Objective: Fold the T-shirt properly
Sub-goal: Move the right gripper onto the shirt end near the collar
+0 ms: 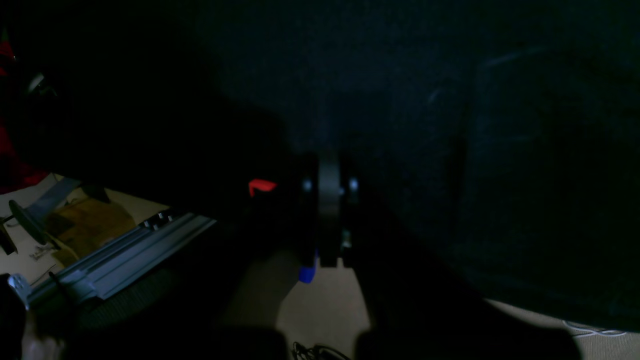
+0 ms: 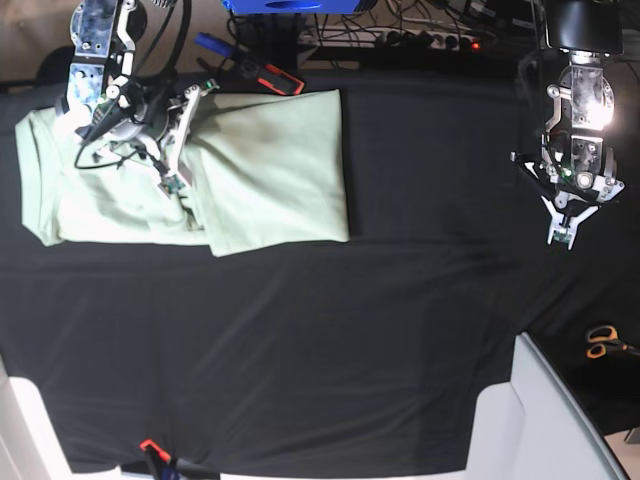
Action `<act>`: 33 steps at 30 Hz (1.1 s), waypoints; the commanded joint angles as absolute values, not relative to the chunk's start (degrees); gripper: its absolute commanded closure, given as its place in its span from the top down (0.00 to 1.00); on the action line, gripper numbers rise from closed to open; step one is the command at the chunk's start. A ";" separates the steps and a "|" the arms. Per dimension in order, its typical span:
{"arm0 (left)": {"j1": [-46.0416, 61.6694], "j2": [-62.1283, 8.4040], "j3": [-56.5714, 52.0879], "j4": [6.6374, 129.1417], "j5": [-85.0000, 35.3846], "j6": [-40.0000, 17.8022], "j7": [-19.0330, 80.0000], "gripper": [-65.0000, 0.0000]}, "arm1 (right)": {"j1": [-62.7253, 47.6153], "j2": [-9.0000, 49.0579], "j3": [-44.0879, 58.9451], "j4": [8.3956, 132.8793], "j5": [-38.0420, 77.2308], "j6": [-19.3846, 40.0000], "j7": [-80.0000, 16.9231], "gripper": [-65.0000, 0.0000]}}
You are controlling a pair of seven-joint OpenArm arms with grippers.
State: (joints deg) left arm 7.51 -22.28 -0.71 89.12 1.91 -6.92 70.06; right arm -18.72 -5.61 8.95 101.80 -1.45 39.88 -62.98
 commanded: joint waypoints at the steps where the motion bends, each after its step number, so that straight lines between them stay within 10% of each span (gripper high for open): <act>1: 6.90 -23.25 -1.10 89.98 2.77 -6.64 69.85 0.00 | -18.77 -5.67 8.92 102.90 -1.27 40.00 -63.25 0.00; 29: 6.81 -24.40 -1.01 87.52 2.77 -6.64 69.85 0.00 | -22.73 -5.67 4.00 105.54 -1.54 40.00 -64.57 0.02; 33: 6.20 -24.40 -0.92 87.43 2.77 -6.64 69.85 0.00 | -22.81 -5.58 4.00 105.71 -1.36 37.05 -64.57 0.15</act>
State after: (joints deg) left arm 6.81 -23.35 -0.71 86.56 1.72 -6.92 70.06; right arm -22.92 -5.69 3.88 104.60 -1.80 36.73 -65.08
